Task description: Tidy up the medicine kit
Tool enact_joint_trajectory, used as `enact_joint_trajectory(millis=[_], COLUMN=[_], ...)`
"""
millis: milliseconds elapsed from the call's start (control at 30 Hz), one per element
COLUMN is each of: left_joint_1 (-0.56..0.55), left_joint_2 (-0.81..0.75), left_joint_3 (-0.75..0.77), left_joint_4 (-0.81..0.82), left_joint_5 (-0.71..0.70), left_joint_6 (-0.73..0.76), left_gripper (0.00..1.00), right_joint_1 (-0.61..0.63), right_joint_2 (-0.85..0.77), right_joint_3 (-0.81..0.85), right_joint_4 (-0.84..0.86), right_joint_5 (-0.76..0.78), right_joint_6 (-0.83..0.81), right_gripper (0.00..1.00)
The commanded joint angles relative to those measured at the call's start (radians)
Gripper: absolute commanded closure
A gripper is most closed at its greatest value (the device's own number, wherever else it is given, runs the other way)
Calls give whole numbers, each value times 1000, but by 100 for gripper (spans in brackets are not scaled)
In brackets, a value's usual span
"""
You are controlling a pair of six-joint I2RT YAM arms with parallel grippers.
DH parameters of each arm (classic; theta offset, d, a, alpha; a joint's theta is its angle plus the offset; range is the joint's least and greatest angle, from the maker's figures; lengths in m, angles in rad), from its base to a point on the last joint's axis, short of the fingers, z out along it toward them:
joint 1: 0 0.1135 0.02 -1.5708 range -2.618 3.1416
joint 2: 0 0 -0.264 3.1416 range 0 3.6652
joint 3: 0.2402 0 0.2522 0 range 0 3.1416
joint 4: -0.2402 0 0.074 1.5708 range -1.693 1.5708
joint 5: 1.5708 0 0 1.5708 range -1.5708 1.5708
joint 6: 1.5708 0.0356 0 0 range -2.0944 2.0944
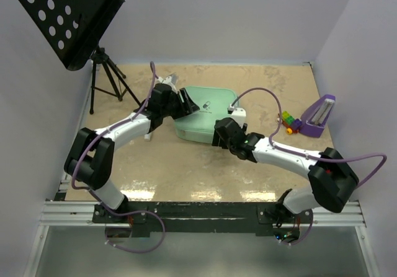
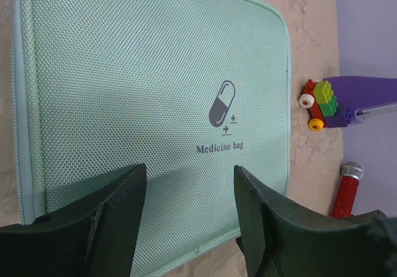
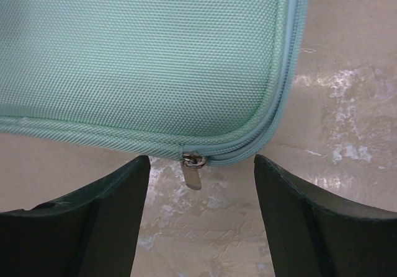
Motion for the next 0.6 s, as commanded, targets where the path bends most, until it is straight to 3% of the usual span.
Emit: enact_joint_trajectory(millis=[0, 167, 400, 467, 567], left_joint_1=[12, 31, 54, 60, 60], left_joint_2=[24, 50, 51, 50, 42], left_joint_3=[-12, -21, -38, -38, -33], left_joint_4=[34, 17, 4, 2, 5], left_joint_5=[16, 25, 19, 22, 33], left_joint_6=[10, 40, 71, 71, 73], left_gripper=[39, 46, 49, 49, 49], right_joint_1=[-23, -92, -169, -159, -36], right_joint_2=[-39, -107, -217, -242, -265], right_joint_3=[21, -16, -59, -51, -27], right_joint_4=[-42, -55, -85, -75, -33], right_joint_5=[86, 74, 62, 48, 51], right_joint_6=[38, 7, -21, -43, -48], right_gripper=[31, 39, 46, 47, 43])
